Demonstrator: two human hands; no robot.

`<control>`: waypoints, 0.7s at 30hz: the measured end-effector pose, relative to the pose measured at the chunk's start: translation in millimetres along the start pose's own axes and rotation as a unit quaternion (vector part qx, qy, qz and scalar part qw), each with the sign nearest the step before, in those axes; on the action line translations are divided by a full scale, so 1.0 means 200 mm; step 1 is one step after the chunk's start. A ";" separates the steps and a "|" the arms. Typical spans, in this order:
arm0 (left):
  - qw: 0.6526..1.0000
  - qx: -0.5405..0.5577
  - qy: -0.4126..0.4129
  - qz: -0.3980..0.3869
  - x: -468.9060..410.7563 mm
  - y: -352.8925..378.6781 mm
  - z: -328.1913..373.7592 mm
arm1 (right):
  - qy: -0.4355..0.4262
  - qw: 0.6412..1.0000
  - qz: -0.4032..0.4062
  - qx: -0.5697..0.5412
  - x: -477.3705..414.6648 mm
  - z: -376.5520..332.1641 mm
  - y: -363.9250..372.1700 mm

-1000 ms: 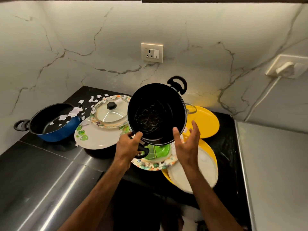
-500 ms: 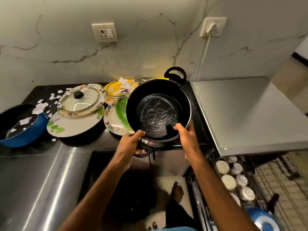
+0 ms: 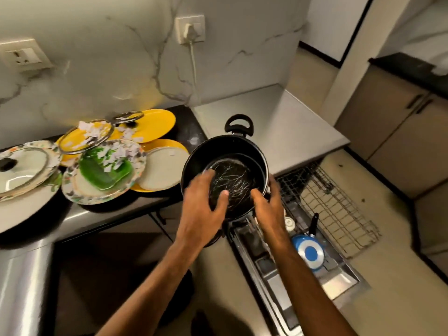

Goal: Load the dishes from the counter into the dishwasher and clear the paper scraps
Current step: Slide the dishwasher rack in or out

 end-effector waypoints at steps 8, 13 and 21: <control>0.973 0.027 -0.074 -0.217 0.32 0.76 0.65 | -0.152 0.981 0.066 0.101 -0.09 0.10 -0.66; 0.960 0.140 -0.201 -0.139 0.44 0.99 0.74 | -0.158 0.978 0.012 0.135 -0.13 0.17 -0.96; 0.820 0.430 -0.366 -0.100 0.54 1.10 0.72 | -0.071 0.991 -0.076 0.078 -0.28 0.26 -1.31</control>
Point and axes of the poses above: each hand's wrist, its own x-axis away from the middle knuckle, its own y-axis out of the palm, z = x × y, the point moved 4 cm from there along -x, towards the middle knuckle, and after that the axes turned 13 degrees about z, right-handed, at the moved point
